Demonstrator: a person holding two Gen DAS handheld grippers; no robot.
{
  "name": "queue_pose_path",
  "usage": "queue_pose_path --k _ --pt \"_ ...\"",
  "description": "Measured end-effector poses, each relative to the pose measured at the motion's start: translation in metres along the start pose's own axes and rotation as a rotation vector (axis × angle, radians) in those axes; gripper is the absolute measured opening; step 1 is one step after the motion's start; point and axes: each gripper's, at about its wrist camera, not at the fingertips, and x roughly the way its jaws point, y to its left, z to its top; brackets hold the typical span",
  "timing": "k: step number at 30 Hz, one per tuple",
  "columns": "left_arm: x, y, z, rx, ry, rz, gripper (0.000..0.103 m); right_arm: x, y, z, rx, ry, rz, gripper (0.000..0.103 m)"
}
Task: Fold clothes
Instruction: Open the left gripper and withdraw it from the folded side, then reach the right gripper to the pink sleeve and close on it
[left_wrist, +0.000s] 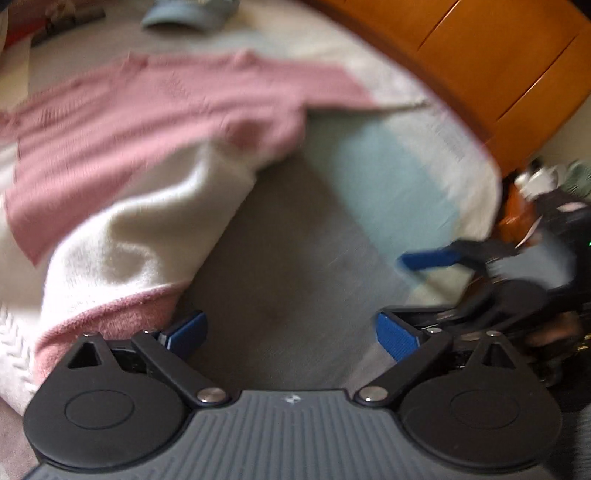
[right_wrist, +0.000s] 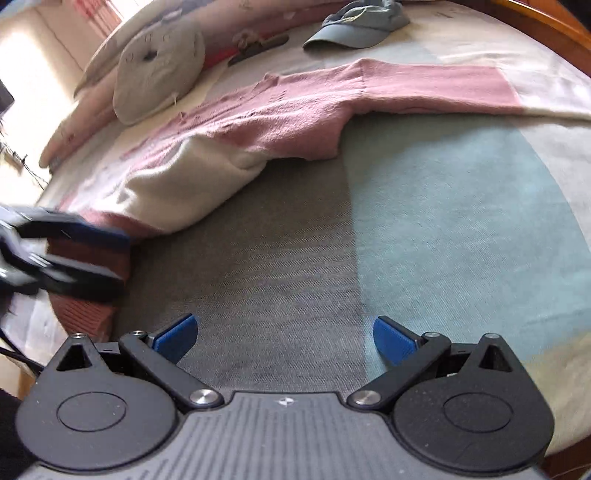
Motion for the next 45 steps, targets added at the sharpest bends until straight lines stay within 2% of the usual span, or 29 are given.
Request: queue_pose_path --k 1,3,5,7,10,12,15,19,22,25,30,34,38,41,45 --pt "0.007 0.000 -0.001 -0.004 0.031 0.038 0.097 -0.002 -0.002 -0.001 0.008 -0.003 0.005 0.103" --pt "0.007 -0.004 -0.001 0.020 0.030 0.054 0.097 -0.007 -0.005 -0.003 0.021 -0.007 0.016 0.103" --pt "0.003 -0.004 0.001 0.007 0.019 0.037 0.097 -0.009 -0.007 -0.003 0.024 -0.009 0.023 0.103" --pt "-0.002 -0.001 0.004 0.011 -0.010 0.063 0.097 -0.007 -0.007 -0.002 0.020 -0.009 0.024 0.103" --pt "-0.007 0.007 0.008 0.032 -0.065 0.180 0.094 -0.005 -0.007 0.000 0.015 -0.008 0.026 0.103" --pt "-0.015 0.016 0.012 0.029 -0.103 0.199 0.090 -0.004 -0.007 0.001 0.011 -0.008 0.027 0.103" --pt "-0.024 0.026 0.021 0.035 -0.153 0.236 0.090 -0.002 -0.007 0.003 0.006 -0.008 0.028 0.103" --pt "-0.017 0.041 0.034 0.060 -0.134 0.266 0.090 -0.002 -0.007 0.003 0.006 -0.010 0.027 0.103" --pt "-0.010 0.030 0.034 0.121 -0.124 0.302 0.090 -0.002 -0.006 0.003 0.004 -0.014 0.022 0.103" --pt "-0.012 0.029 0.030 0.123 -0.137 0.304 0.090 -0.001 -0.005 0.008 -0.029 -0.031 0.033 0.103" --pt "-0.033 0.026 0.026 0.061 -0.200 0.268 0.090 0.023 -0.021 0.043 -0.072 -0.084 0.104 0.103" --pt "-0.062 0.015 0.018 0.051 -0.285 0.284 0.091 0.053 -0.026 0.078 -0.145 -0.140 0.150 0.103" --pt "-0.083 0.015 0.003 -0.010 -0.338 0.316 0.091 0.081 -0.023 0.107 -0.211 -0.193 0.203 0.103" --pt "-0.091 0.022 -0.008 -0.074 -0.346 0.343 0.091 0.094 -0.020 0.119 -0.192 -0.191 0.292 0.103" --pt "-0.100 0.032 -0.025 -0.145 -0.353 0.366 0.091 0.086 -0.010 0.120 -0.170 -0.116 0.419 0.103"
